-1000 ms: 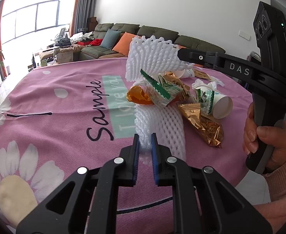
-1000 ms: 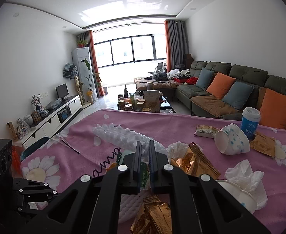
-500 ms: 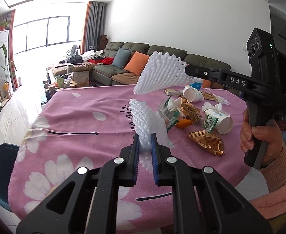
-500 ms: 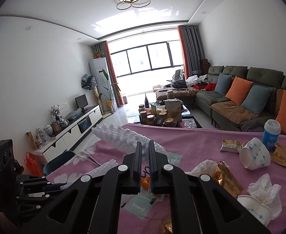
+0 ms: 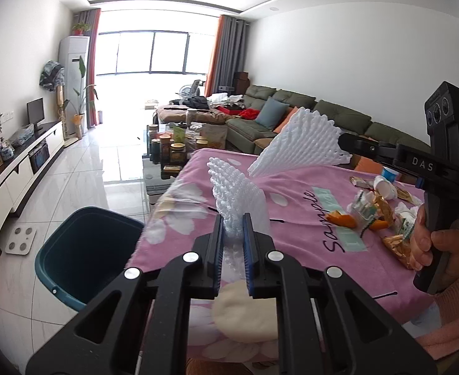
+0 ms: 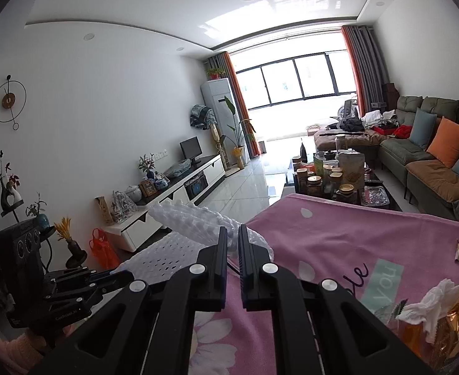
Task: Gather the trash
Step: 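Carry both foam nets over the teal bin and open both tools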
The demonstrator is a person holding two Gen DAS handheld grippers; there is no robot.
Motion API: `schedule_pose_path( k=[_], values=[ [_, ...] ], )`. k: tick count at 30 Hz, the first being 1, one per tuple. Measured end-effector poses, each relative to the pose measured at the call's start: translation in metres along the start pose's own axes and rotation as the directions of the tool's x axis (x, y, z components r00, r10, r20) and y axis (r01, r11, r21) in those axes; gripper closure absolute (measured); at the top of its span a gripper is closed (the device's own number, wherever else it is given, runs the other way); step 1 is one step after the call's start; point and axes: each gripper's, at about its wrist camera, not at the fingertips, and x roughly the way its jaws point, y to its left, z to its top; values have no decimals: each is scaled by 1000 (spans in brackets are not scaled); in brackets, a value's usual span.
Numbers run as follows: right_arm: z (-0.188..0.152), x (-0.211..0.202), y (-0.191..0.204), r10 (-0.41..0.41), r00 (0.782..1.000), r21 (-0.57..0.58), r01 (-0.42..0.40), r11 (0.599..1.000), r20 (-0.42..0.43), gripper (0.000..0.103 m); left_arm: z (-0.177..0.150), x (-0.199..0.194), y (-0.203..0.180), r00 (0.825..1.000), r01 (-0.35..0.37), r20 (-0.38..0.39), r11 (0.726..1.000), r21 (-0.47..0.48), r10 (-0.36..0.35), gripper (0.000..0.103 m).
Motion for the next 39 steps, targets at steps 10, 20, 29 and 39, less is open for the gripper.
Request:
schedule_pose_path(
  k=[10,20,29,39],
  values=[
    [11,83,53,179,979,-27,-182,983,-101,97,-8,-19,102,976,-215,-13,967,-139,216,91],
    [-1,153,87,258,935,-12,-269,963,-241,97,-28,-6,168,946,-323,-94,925,-201,310,91],
    [-20,208,104,263,888,9,-281,960,-376,97,-42,37,189,924,-372,-182,903,-213,337,90],
    [-37,244,114,208,853,1,-236,972,-478,91,-54,85,205,909,-392,-246,891,-230,337,77]
  ],
)
